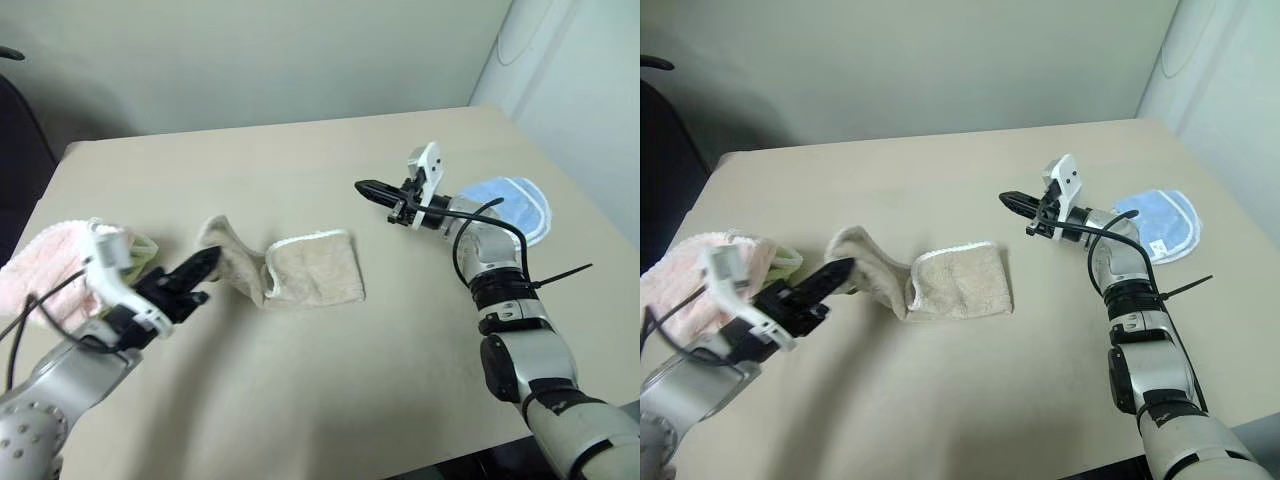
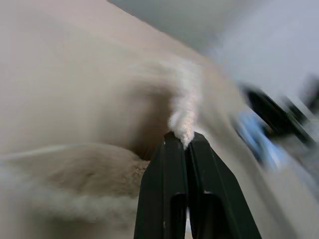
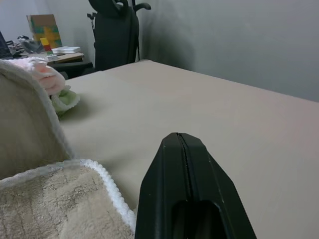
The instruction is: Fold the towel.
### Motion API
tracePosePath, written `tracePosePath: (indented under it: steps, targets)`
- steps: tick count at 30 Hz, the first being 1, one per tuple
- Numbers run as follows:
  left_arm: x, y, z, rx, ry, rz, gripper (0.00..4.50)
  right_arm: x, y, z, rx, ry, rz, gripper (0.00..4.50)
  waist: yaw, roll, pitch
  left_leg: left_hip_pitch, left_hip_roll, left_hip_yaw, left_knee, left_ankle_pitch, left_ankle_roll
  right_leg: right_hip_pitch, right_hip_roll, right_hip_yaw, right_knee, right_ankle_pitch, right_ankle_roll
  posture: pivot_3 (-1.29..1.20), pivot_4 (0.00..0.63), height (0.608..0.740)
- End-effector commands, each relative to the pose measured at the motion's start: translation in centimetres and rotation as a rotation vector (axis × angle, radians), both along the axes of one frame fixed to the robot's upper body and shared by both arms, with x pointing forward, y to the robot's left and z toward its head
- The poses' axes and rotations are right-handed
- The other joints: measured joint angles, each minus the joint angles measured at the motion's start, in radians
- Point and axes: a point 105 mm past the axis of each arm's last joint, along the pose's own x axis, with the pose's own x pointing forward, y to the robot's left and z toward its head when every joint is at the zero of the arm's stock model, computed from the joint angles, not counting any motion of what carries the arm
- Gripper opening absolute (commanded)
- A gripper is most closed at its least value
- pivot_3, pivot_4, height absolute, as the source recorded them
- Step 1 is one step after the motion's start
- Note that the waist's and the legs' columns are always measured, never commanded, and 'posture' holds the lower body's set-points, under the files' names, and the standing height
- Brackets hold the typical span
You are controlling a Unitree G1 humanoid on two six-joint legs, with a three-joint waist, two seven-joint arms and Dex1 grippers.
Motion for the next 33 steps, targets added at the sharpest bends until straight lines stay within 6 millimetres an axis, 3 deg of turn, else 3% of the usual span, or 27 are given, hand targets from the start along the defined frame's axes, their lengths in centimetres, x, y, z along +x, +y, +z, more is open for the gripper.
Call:
tracePosePath:
  steps: [1, 7, 9, 12, 17, 20, 26, 30, 33]
  targets:
    - [0.8, -4.0, 0.1, 0.15, -0.011, -0.193, 0.02, 0.1, 0.1, 2.0, 0.025, -0.066, -0.004, 0.0, 0.002, 0.0, 0.0, 0.0, 0.0, 0.0, 0.0, 0.0, 0.0, 0.0, 0.0, 0.0, 0.0, 0.0, 0.0, 0.0, 0.15, 0.74]
    - [3.6, -8.5, -1.0, 0.325, -0.005, -0.389, 0.02, 0.2, 0.0, 2.1, 0.041, -0.075, -0.028, 0.0, 0.001, 0.0, 0.0, -0.004, 0.0, 0.0, 0.0, 0.0, 0.0, -0.005, 0.0, 0.0, 0.001, 0.0, -0.001, 0.0, 0.15, 0.74]
    - [3.9, -9.9, -2.2, 0.414, 0.016, -0.463, 0.02, 0.3, -0.4, 2.1, 0.047, -0.079, -0.047, 0.0, -0.002, 0.0, 0.0, -0.008, 0.0, 0.0, 0.001, 0.0, -0.001, -0.009, 0.0, 0.0, 0.002, 0.0, 0.0, 0.0, 0.15, 0.74]
    - [4.2, -10.8, -4.0, 0.51, 0.049, -0.533, 0.02, 0.3, -1.1, 2.2, 0.057, -0.082, -0.074, 0.0, -0.005, 0.0, 0.0, -0.013, 0.0, 0.0, 0.003, 0.001, -0.002, -0.015, 0.0, 0.0, 0.002, 0.0, 0.0, 0.0, 0.15, 0.74]
    - [3.9, -11.8, -5.7, 0.513, 0.081, -0.611, 0.02, -0.1, -1.8, 1.6, 0.057, -0.074, -0.096, 0.0, -0.006, 0.0, 0.0, -0.015, 0.0, 0.0, 0.004, 0.001, -0.002, -0.018, 0.0, 0.001, 0.002, 0.0, 0.001, 0.0, 0.15, 0.74]
    - [3.9, -12.0, -5.7, 0.463, 0.08, -0.623, 0.7, -0.3, -1.8, 1.4, 0.055, -0.071, -0.1, 0.0, -0.007, 0.0, 0.0, -0.015, 0.0, 0.0, 0.003, 0.002, -0.003, -0.019, 0.0, 0.001, 0.002, 0.0, 0.001, 0.0, 0.15, 0.74]
    - [3.4, -11.8, -4.9, 0.395, 0.068, -0.629, 2.85, -0.2, -1.6, 1.5, 0.054, -0.066, -0.098, 0.0, -0.007, 0.0, 0.0, -0.015, 0.0, 0.001, 0.003, 0.002, -0.002, -0.019, 0.0, 0.001, 0.008, 0.0, 0.001, 0.0, 0.15, 0.74]
    - [3.0, -11.7, -3.2, 0.291, 0.027, -0.615, 4.33, -0.1, -1.5, 1.5, 0.049, -0.063, -0.089, 0.0, -0.005, 0.0, 0.0, -0.014, 0.0, 0.001, 0.005, 0.002, -0.002, -0.019, 0.0, 0.001, 0.011, 0.0, 0.002, 0.0, 0.15, 0.74]
    - [2.5, -11.4, -1.3, 0.196, -0.033, -0.604, 4.46, -0.1, -1.5, 1.4, 0.039, -0.056, -0.084, 0.0, -0.003, 0.0, 0.0, -0.015, 0.0, 0.001, 0.006, 0.002, -0.002, -0.019, 0.0, 0.001, 0.012, 0.0, 0.002, 0.0, 0.15, 0.74]
